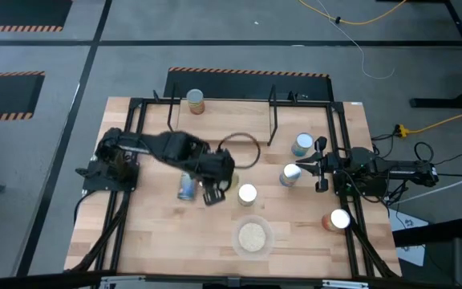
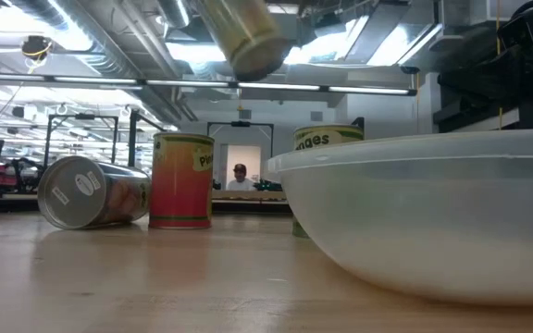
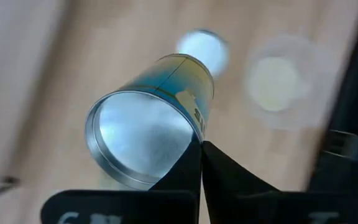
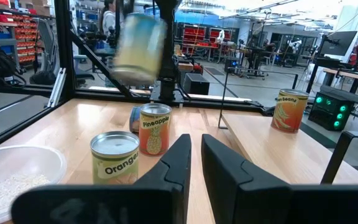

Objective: Pick and place cans onto a shelf
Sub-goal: Put the canned carrots on the shelf

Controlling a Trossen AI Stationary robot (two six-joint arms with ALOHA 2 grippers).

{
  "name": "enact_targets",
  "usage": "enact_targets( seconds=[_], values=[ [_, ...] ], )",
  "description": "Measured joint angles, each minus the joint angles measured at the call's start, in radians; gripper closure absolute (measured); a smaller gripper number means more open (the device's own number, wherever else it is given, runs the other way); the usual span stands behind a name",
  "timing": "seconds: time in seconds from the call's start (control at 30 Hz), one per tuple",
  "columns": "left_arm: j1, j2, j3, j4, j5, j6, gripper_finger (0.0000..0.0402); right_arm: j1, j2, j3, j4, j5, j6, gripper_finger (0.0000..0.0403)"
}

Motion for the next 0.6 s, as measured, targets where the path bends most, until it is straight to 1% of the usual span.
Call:
enact_targets(
  seconds=[0.1,0.17,0.4,0.6],
  values=[
    [0.058,0.000,0.023,-0.071,-0.049,0.080,0.0402,0.000,0.000,0.000,0.000,0.000,0.000,0.0358],
    [0.101,-0.001,0.024,-0.091,-0.072,0.136,0.0402,0.000,0.000,0.000,0.000,0.000,0.000,0.0358],
    [0.259,-0.001,0.020,-0.088,-0.079,0.343,0.0401,0.000,0.000,0.000,0.000,0.000,0.000,0.0358],
    [0.388,-0.001,0.020,-0.088,-0.104,0.444,0.0401,0.000,0.000,0.000,0.000,0.000,0.000,0.0358]
  ],
)
